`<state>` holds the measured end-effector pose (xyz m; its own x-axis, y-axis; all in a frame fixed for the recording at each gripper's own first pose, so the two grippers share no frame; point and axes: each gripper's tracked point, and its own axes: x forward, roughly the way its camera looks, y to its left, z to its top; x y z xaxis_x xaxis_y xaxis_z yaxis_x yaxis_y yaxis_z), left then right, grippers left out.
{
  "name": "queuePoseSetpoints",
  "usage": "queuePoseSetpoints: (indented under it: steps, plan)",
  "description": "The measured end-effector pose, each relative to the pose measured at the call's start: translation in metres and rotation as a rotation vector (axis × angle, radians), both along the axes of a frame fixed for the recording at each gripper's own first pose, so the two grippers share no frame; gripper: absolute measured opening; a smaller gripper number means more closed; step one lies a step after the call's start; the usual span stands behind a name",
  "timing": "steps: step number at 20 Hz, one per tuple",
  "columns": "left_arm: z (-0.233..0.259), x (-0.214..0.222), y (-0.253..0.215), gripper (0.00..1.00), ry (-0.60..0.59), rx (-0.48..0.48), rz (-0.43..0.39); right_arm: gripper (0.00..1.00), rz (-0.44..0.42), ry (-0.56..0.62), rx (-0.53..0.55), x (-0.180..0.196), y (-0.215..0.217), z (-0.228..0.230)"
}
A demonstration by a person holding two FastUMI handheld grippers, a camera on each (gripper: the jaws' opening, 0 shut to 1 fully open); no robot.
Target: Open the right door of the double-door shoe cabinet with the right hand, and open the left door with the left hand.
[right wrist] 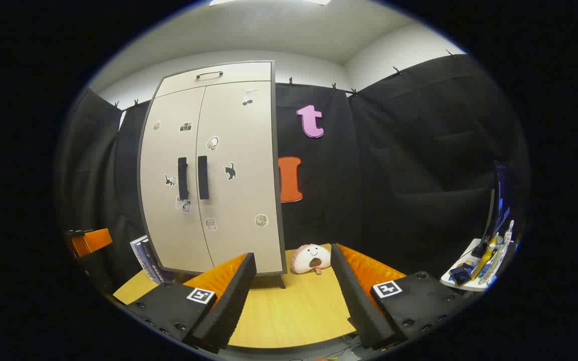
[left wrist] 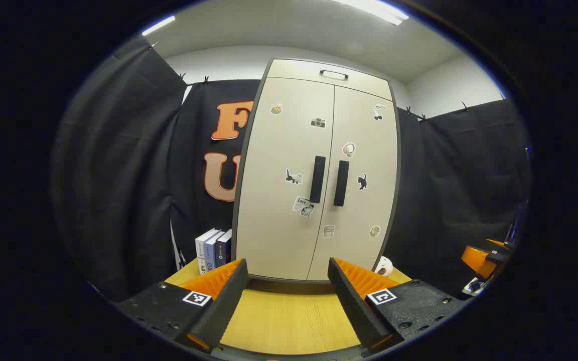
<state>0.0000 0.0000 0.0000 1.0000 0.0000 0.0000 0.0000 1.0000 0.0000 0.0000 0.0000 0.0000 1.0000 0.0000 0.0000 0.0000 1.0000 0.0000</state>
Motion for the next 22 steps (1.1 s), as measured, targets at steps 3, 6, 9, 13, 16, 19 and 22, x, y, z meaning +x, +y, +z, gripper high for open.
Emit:
queuePoseSetpoints:
  steps: [3,6,9,13,16,19,22]
  plan:
    - [-0.001,0.003,0.002,0.98,0.006,0.027,0.002,0.99,0.003,-0.002,-0.017,0.001,0.003,0.001]
    - [0.002,0.006,0.003,0.98,-0.003,0.037,0.007,0.99,0.012,0.001,-0.017,0.004,0.008,0.001]
    - [0.005,0.008,0.004,0.98,-0.006,0.035,0.01,0.99,0.011,0.011,-0.005,0.006,0.011,-0.001]
    - [0.007,0.012,0.006,0.98,-0.01,0.031,0.015,0.99,0.011,0.024,0.01,0.012,0.015,-0.001]
    - [0.006,0.014,0.008,0.98,-0.007,0.03,0.015,0.99,0.033,0.066,0.026,0.017,0.024,-0.009]
    - [0.006,0.017,0.01,0.98,-0.008,0.035,0.02,0.99,0.04,0.079,0.041,0.024,0.031,-0.009]
    - [0.005,0.021,0.012,0.98,-0.008,0.037,0.022,0.99,0.065,0.084,0.036,0.036,0.046,-0.005]
